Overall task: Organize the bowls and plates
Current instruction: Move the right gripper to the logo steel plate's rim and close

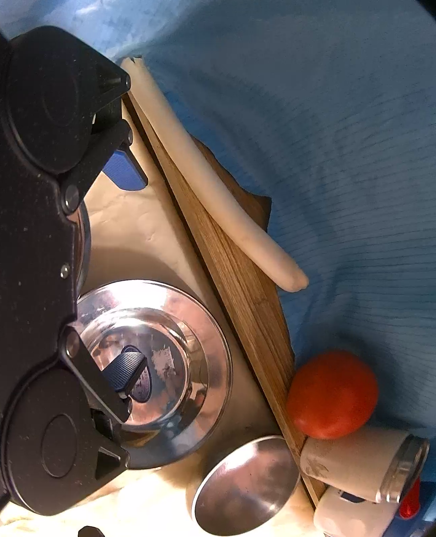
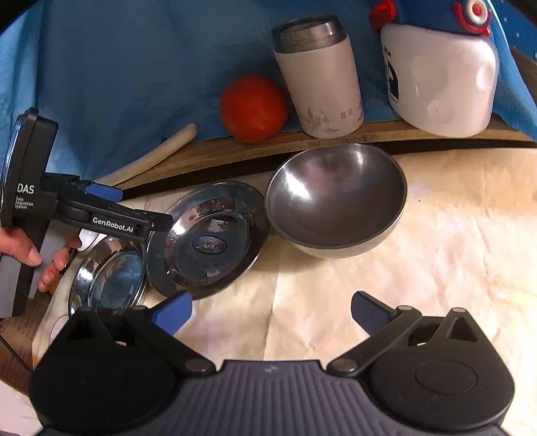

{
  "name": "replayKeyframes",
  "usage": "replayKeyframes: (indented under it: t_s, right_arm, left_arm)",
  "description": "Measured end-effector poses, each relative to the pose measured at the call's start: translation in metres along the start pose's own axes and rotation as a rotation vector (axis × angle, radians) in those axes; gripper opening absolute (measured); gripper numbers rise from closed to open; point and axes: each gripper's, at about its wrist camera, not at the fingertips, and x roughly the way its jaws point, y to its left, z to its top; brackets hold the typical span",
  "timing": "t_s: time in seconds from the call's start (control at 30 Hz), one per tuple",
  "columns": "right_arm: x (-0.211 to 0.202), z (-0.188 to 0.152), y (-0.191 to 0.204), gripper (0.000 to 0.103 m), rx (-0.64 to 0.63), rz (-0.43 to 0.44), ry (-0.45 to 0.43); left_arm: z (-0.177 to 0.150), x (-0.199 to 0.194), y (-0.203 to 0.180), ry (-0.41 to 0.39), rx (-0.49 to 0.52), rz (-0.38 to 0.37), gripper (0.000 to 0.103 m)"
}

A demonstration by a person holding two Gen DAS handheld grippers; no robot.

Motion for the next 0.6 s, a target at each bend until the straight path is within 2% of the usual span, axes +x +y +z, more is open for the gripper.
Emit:
replayKeyframes:
  t_s: [0.23, 0.6]
  right_arm:
    - [0.015, 0.002, 0.001, 0.103, 0.031, 0.013, 0.022]
    - [0.024, 0.005, 0.002, 0.102, 0.064, 0.023, 0.018]
  left_arm:
    - [0.005, 0.011, 0.000, 0.022, 0.030, -0.018, 0.102]
    - [0.010, 0.024, 0.007, 0.041, 0.038, -0.006, 0.102]
